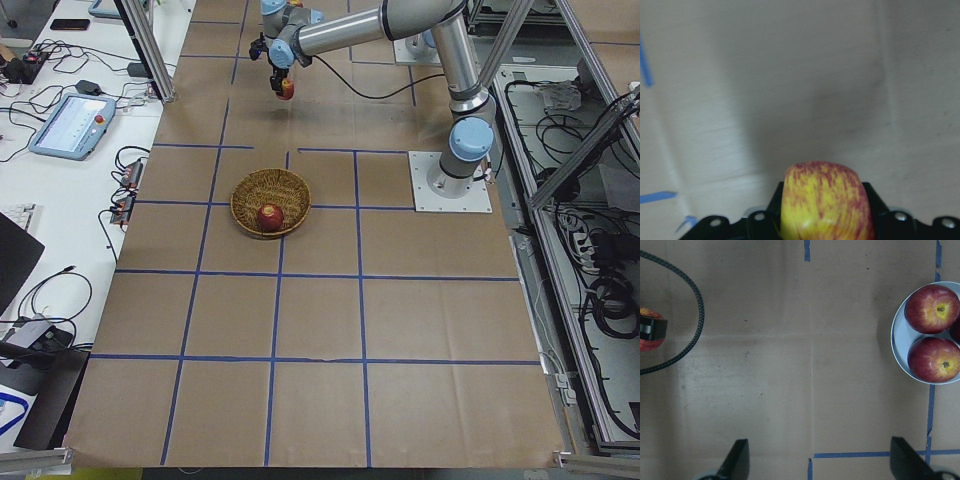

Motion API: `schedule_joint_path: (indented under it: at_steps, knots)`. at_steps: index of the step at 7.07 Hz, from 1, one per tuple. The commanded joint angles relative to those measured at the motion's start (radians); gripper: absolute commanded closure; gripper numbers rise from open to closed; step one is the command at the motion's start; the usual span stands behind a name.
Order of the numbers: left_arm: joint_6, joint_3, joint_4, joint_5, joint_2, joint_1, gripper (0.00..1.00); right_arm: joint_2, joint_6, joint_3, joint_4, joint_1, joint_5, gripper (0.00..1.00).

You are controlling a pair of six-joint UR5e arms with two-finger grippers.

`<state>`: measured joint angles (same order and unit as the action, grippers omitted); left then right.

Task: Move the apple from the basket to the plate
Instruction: 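Carry the apple with the left gripper toward the table center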

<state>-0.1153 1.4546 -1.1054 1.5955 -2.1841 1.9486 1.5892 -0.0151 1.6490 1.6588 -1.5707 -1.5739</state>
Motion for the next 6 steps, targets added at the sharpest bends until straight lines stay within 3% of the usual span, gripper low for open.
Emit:
schedule_joint_path:
  at_steps: [1, 2, 3, 4, 6]
  knots:
    - [0.000, -0.014, 0.002, 0.000, -0.026, 0.010, 0.68, 0.000, 0.000, 0.000, -0.001, 0.000, 0.000, 0.00]
    - [0.012, -0.014, 0.004, 0.000, -0.034, 0.010, 0.58, 0.000, 0.000, 0.000, 0.001, 0.000, 0.000, 0.00]
    - [0.013, -0.016, 0.004, -0.002, -0.036, 0.010, 0.37, 0.000, 0.001, 0.000, 0.001, 0.001, 0.000, 0.00]
    - [0.013, -0.016, 0.006, -0.002, -0.037, 0.010, 0.23, 0.000, 0.001, 0.000, -0.001, 0.000, 0.000, 0.00]
    - [0.010, -0.028, 0.004, -0.021, -0.031, 0.007, 0.02, 0.000, 0.001, 0.000, -0.001, 0.000, 0.000, 0.00]
